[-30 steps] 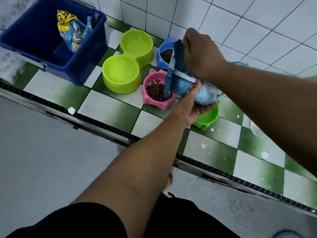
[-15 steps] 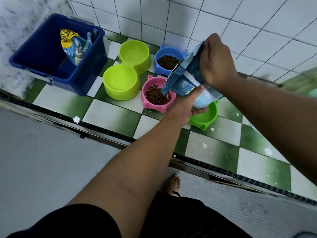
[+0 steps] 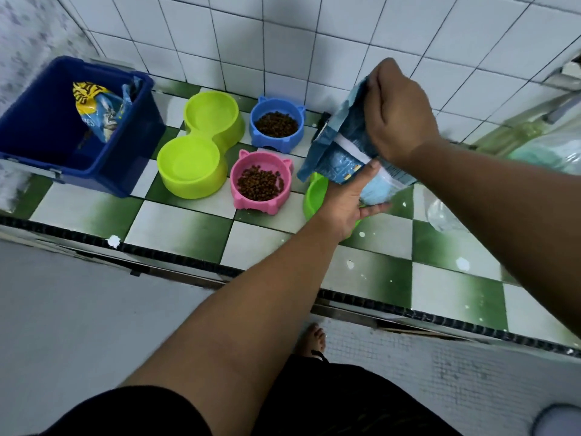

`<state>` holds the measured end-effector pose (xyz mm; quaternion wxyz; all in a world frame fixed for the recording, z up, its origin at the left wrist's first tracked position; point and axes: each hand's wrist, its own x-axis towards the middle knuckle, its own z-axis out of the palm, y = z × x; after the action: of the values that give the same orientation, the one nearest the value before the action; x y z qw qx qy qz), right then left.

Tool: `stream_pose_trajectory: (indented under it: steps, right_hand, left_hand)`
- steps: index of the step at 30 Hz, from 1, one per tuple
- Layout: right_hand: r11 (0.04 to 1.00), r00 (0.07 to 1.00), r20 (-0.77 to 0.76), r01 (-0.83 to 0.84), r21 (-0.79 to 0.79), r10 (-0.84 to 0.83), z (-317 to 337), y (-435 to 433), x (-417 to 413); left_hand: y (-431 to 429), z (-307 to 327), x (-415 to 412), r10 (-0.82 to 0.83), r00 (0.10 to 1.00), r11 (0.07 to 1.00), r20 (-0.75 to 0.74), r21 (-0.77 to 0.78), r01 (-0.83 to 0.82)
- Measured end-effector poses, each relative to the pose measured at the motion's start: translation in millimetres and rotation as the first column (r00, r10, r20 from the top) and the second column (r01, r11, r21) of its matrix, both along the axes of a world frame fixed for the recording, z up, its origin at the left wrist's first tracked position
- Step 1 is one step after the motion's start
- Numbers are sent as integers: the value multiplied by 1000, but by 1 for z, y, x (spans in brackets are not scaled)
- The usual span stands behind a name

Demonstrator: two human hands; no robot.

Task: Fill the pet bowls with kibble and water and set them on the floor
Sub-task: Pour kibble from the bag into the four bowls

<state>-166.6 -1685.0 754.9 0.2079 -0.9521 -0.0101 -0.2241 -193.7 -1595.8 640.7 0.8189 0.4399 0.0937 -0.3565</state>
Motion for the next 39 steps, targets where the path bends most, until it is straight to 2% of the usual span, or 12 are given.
stream_pose_trajectory:
  steps: [5, 11, 19, 24, 39]
  right_hand:
    - [988, 994, -95, -64, -141, 51, -9, -11, -12]
    - [966, 976, -218, -53, -254, -3, -31, -28, -28]
    - [963, 945, -326, -56, -262, -34, -42, -33, -20]
    - [956, 946, -324, -103, -274, 9, -46, -26, -13]
    - [958, 944, -329, -106, -265, 14, -42, -26, -13]
  left_hand:
    - [-22, -8, -27, -80, 989, 992, -121, -111, 66]
    - [-35, -20, -53, -187, 963, 981, -194, -96, 171]
    - [-54, -36, -61, -188, 942, 975, -276, -171, 145]
    - [-54, -41, -55, -158, 944, 977, -289, -186, 106]
    - [-52, -32, -54, -146, 944, 978, -297, -185, 93]
